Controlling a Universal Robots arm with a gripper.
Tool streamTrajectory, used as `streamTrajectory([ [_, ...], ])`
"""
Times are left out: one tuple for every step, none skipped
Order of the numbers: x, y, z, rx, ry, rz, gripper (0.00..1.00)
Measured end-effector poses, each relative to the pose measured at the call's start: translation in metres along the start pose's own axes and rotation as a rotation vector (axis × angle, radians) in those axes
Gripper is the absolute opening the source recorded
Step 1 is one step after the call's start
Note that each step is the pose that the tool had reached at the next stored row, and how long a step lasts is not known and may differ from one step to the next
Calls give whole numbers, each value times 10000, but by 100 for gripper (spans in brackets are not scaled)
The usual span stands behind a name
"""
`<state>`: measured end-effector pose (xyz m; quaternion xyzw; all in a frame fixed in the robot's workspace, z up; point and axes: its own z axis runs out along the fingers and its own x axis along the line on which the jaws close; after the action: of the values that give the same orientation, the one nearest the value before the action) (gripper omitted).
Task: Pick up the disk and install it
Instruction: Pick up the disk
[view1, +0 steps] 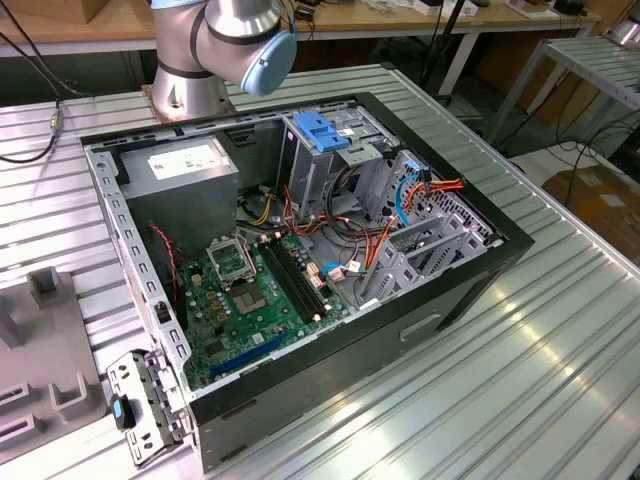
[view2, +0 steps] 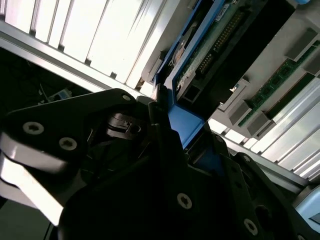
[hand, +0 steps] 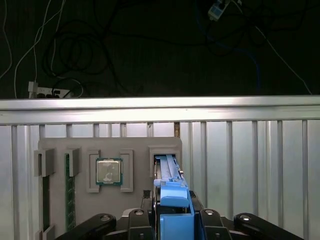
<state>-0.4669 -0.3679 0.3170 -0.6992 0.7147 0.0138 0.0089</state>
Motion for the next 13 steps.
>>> streamTrajectory([
  [0,0,-9,0,0,0,37],
  [-1,0,-20,0,0,0,37],
  [-1,0,-31,0,0,0,37],
  [-1,0,-49,0,0,0,37],
  [-2,0,-65,2,0,0,37],
  [-2,1,-76,1,0,0,37],
  [-3,1,-90,1,0,0,37],
  [-3,1,-101,0,0,0,37],
  [-4,1,-116,1,-1,-1,37],
  [-4,1,-131,2,-1,-1,37],
  [-5,1,-144,1,-1,-1,37],
  [-5,1,-156,1,-1,-1,37],
  [-5,1,-170,0,0,-1,37],
])
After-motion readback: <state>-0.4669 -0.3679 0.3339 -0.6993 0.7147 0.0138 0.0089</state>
